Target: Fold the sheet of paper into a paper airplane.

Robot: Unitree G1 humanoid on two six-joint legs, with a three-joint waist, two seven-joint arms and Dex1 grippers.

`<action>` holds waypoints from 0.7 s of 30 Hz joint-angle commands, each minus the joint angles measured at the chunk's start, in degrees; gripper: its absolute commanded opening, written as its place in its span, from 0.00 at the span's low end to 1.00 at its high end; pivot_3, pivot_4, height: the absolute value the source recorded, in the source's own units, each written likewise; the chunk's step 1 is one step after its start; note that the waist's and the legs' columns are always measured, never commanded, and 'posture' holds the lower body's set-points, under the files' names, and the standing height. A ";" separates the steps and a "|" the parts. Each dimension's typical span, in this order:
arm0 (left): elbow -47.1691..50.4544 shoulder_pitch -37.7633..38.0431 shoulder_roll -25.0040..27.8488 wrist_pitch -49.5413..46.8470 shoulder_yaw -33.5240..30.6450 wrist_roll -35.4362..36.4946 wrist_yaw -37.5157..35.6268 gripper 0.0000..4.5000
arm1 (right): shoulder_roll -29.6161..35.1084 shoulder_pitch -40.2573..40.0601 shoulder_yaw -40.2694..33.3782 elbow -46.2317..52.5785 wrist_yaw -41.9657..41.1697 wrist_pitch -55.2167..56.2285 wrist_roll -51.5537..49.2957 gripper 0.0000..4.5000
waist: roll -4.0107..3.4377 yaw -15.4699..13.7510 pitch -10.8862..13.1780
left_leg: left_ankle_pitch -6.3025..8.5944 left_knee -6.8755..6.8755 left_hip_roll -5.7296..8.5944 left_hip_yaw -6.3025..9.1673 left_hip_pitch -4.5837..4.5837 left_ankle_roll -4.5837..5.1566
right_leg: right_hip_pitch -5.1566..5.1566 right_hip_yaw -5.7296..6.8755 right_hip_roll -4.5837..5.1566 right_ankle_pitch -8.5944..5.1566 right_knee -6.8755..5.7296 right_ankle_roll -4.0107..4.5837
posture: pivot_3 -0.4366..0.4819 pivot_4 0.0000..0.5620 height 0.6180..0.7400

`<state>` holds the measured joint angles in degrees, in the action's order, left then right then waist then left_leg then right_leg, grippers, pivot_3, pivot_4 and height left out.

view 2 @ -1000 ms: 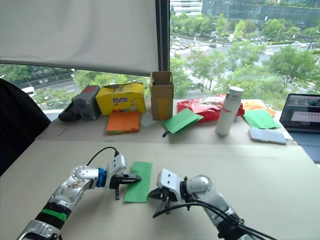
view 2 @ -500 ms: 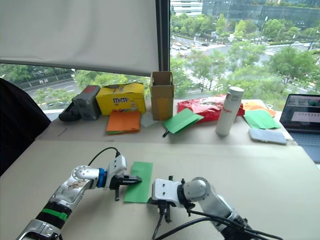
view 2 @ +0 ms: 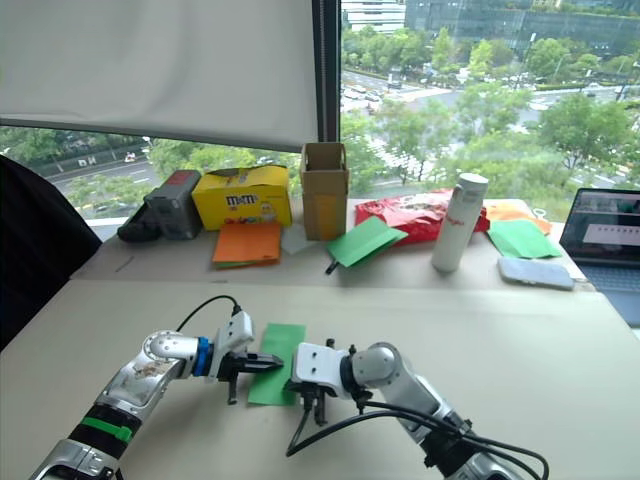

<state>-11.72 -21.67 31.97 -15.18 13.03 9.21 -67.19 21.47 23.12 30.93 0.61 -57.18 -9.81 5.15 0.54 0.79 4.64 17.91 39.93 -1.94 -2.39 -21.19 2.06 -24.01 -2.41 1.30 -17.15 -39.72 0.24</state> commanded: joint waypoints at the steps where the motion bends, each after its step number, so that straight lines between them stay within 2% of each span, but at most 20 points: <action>1: 0.79 0.20 1.01 -1.13 0.70 -0.32 -0.83 0.00 | 0.57 -2.52 0.18 4.43 -3.14 -1.62 -3.94 0.00 | 0.00 0.00 0.00 | 0.00 0.00 -0.01 0.00 0.00 0.00 | 0.00 0.00 -0.01 0.00 0.00 0.00 | 0.48 0.27 0.31; 10: 5.63 1.64 2.37 -5.87 -0.94 2.88 -2.43 0.00 | 1.52 -5.35 -2.91 10.60 -3.40 -5.47 -8.78 0.00 | 0.03 0.10 0.02 | 0.00 0.00 -0.01 0.01 0.00 0.00 | -0.03 0.00 -0.04 -0.01 -0.01 -0.01 | 0.48 0.27 0.31; 15: 7.90 1.24 3.13 -8.93 -5.39 8.37 -3.25 0.00 | 4.31 -5.13 -6.09 17.48 -3.99 -11.19 -12.41 0.00 | 0.10 -0.08 0.08 | 0.00 0.01 -0.01 0.04 -0.05 0.00 | -0.04 0.02 -0.01 0.00 0.00 -0.01 | 0.48 0.27 0.31; 21: 7.80 0.75 7.57 -10.54 -12.22 12.45 -3.41 0.00 | 8.81 -4.95 -9.31 23.11 -3.45 -17.16 -14.94 0.00 | 0.13 0.04 0.10 | 0.00 -0.03 -0.02 0.06 -0.04 0.00 | -0.04 0.02 0.01 0.00 0.05 0.00 | 0.48 0.27 0.31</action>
<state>-4.96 -19.96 38.33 -25.60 3.32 20.42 -70.39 29.97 17.35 23.29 20.98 -60.98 -25.82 -8.18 0.66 0.83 4.74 17.91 39.90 -1.97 -2.34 -21.22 2.06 -24.05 -2.39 1.31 -17.16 -39.67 0.24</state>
